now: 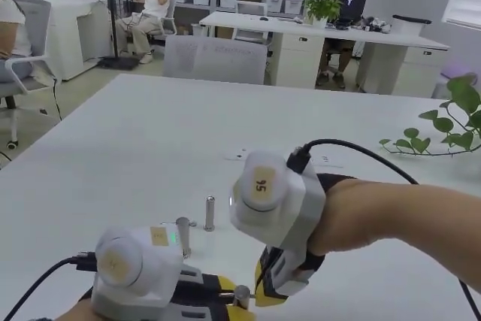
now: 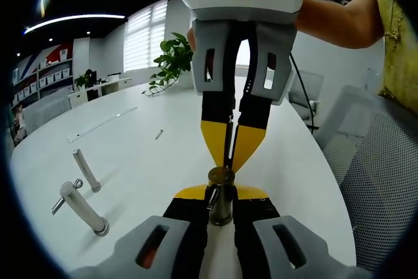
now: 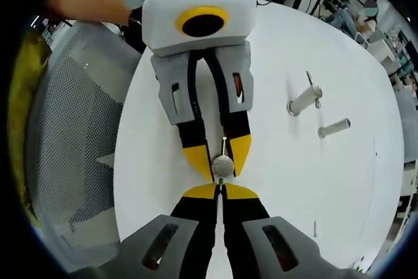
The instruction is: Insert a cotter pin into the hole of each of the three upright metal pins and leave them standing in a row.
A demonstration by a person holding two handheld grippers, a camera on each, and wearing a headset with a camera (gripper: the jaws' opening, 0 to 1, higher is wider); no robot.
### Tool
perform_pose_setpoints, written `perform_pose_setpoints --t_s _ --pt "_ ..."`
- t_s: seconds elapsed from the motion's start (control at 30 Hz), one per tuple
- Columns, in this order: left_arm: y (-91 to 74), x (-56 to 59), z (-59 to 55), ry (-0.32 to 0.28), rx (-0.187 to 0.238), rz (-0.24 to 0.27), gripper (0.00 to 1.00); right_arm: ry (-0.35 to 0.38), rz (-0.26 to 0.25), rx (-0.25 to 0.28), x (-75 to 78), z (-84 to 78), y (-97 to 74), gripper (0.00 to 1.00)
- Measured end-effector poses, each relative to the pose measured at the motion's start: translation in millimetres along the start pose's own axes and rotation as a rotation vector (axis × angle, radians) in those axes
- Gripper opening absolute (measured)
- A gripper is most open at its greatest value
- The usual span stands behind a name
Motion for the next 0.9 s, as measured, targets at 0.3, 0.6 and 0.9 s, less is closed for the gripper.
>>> perform_pose_setpoints --t_s 0.3,0.6,0.9 --pt "1.5 0.7 0.8 0.003 0.000 -0.006 0.12 -0.005 0.002 0.003 -0.1 3.0 1.1 0.02" --pt "2.8 1.6 1.4 0.004 -0.001 -0.012 0.12 -0.001 0.003 0.013 -0.1 4.6 1.0 0.02" --pt "3.4 1.4 1.1 0.002 0.004 -0.012 0.12 0.010 0.008 0.020 0.7 3.7 1.6 0.04"
Point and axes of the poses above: the centre of the closed fingertips' face, and the gripper's own axes: y roughly forward along the fingers, x roughly to its right, z roughly out of its top, the point moved 9 cm from there along -y, roughly backward along the fingers, and after that the axes turned 10 degrees about -z, right-handed, at the moved point
